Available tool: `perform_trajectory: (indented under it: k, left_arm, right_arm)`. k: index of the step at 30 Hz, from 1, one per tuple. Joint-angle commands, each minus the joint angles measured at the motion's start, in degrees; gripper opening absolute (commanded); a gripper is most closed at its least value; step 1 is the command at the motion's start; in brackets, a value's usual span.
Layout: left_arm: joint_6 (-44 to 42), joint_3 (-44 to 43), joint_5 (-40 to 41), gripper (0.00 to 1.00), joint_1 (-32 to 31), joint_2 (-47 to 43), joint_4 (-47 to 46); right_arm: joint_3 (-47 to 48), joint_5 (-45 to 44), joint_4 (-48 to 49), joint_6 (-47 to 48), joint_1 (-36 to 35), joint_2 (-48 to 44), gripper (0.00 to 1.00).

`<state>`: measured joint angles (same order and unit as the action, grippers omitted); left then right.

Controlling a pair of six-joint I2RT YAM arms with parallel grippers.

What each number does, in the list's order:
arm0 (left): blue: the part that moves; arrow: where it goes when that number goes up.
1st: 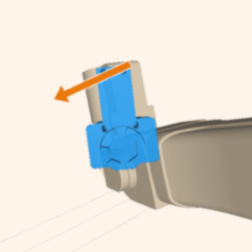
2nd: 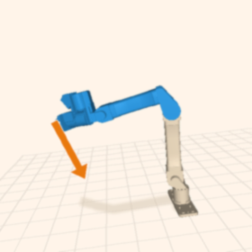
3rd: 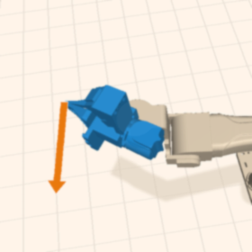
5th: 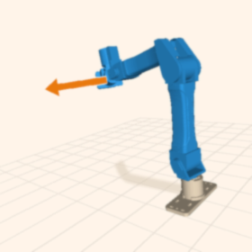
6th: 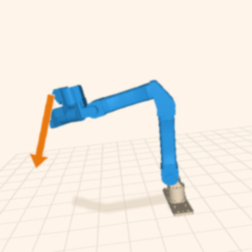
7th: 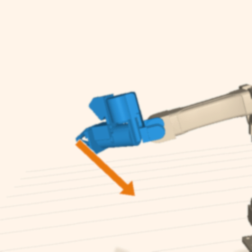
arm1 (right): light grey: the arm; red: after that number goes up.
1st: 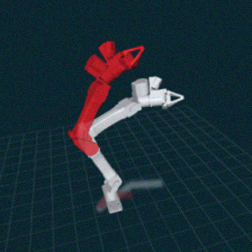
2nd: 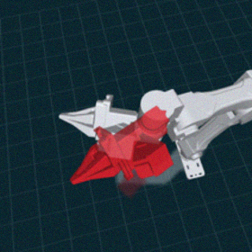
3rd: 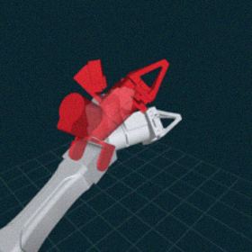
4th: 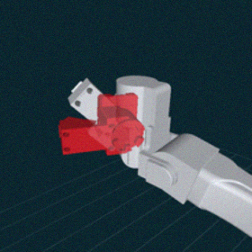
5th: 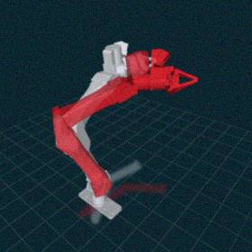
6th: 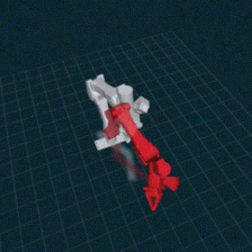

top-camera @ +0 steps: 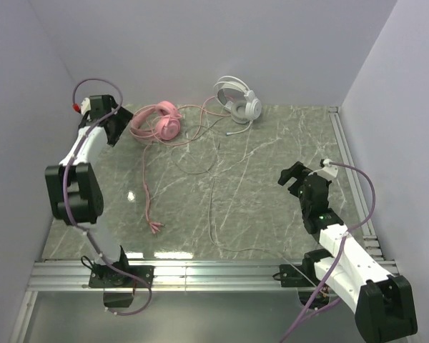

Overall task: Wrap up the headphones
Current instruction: Grab headphones with the left arm

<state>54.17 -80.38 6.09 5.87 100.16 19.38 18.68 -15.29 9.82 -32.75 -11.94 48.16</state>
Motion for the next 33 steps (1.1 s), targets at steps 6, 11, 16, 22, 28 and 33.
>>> perform_trajectory:
  k: [6,11,16,22,28,33]
  left_arm:
    - [-9.0,-9.9,-1.0,0.84,-0.4,13.6,1.7]
    - [-11.7,-14.5,-1.0,0.83,-0.7,20.5,2.2]
    - [-13.5,-18.0,1.2,0.82,-1.1,23.1,1.3]
    - [-15.4,-19.4,-2.3,0.8,-1.1,24.4,-2.1]
    - [-13.1,-7.4,-2.0,0.74,-1.1,17.1,-11.1]
    - [-14.0,-12.2,-4.7,0.66,-1.2,19.7,-8.1]
  right_arm:
    - [3.2,0.9,1.1,0.0,0.2,1.9,0.98]
    - [3.3,1.1,1.4,0.0,0.1,2.5,0.98]
    - [3.7,1.6,1.2,0.0,0.2,3.1,0.98]
    - [3.8,2.2,1.5,0.1,0.2,3.1,0.97]
    - [4.3,3.1,1.4,0.2,0.1,4.2,0.96]
    - [4.6,3.2,1.1,0.2,0.1,4.8,0.96]
